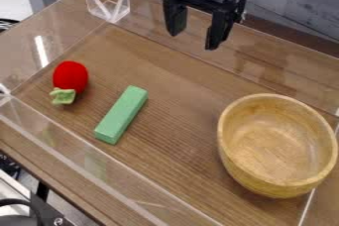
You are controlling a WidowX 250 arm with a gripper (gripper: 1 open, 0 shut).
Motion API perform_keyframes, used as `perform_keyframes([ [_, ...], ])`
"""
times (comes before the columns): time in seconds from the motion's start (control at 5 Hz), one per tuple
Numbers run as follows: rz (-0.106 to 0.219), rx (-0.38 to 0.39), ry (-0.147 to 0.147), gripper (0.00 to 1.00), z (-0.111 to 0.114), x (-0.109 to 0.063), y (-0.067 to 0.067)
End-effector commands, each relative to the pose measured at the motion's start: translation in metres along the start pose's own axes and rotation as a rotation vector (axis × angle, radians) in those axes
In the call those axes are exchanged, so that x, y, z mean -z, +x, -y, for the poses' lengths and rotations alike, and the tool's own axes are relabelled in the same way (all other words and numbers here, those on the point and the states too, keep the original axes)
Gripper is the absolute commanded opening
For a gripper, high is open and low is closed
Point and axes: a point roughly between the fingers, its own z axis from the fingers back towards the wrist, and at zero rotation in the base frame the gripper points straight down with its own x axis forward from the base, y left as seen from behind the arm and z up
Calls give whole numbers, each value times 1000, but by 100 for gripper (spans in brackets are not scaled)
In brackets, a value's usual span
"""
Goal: Put the green stick in the brown bowl
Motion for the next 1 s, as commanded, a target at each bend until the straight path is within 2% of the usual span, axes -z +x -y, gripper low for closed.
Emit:
perform_keyframes([
  [0.0,-25,-43,-2,100,-5,11,-6],
  [0.2,-29,-31,5,100,-21,17,-27],
  [0.4,-10,-28,16,100,-41,20,-49],
  [0.6,13,-27,26,100,-61,24,-65],
  [0.8,34,37,30,100,-60,34,-67],
])
